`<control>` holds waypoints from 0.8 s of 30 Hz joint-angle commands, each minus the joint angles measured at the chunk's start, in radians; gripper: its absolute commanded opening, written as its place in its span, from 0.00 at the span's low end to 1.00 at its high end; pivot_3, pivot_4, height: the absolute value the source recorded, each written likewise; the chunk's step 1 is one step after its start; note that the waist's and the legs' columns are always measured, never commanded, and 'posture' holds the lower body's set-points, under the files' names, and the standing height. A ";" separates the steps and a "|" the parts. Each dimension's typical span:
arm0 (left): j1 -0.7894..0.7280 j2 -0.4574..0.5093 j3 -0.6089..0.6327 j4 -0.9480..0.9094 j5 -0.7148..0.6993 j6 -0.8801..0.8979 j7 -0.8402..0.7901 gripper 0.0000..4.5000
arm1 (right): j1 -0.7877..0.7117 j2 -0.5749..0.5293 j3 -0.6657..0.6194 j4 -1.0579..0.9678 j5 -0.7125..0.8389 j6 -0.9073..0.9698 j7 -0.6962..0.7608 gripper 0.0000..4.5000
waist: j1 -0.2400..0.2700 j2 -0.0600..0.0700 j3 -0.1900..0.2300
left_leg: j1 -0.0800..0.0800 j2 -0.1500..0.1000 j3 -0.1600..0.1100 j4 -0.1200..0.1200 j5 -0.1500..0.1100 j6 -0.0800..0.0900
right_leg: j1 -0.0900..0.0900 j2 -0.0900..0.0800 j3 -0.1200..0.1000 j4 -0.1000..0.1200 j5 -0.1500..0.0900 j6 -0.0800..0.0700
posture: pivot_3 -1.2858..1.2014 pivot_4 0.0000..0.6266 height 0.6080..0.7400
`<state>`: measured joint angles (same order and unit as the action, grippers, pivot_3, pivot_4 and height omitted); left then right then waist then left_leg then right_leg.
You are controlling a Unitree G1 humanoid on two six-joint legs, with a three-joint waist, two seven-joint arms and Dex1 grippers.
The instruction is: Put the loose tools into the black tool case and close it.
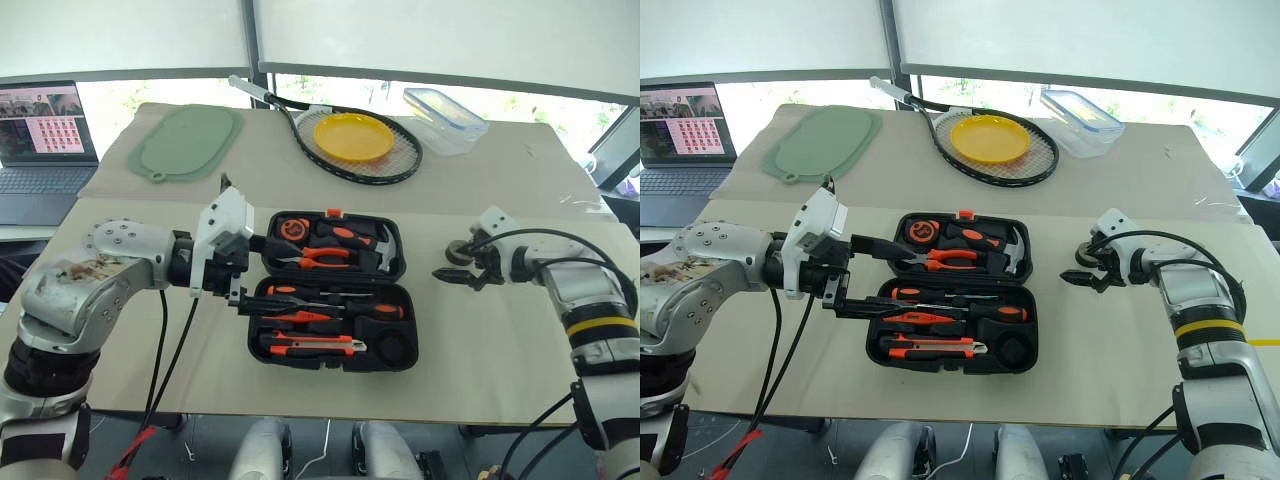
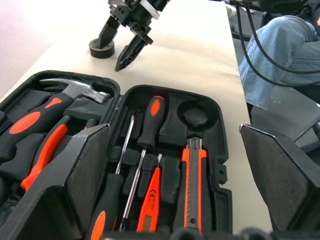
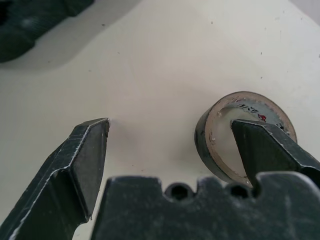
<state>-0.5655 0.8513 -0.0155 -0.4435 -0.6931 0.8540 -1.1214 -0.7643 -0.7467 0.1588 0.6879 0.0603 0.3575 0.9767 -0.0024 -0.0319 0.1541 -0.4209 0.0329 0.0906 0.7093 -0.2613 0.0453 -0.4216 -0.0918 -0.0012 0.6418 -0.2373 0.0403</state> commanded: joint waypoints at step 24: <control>-0.011 0.041 -0.051 0.002 0.009 -0.075 -0.085 1.00 | 0.503 -0.173 -0.100 -1.234 0.456 0.299 0.228 0.01 | 0.009 0.005 0.004 | 0.000 0.001 -0.001 0.000 0.000 0.000 | 0.000 0.000 0.000 0.000 0.000 0.001 | 0.52 0.24 0.99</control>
<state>-0.5707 0.8823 -0.0650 -0.4280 -0.6882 0.8044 -1.1949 -0.2585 -0.9081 0.0432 -0.4962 0.5298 0.6612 1.2188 0.0065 -0.0267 0.1580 -0.4210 0.0337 0.0901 0.7090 -0.2616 0.0456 -0.4215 -0.0919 -0.0008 0.6416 -0.2372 0.0409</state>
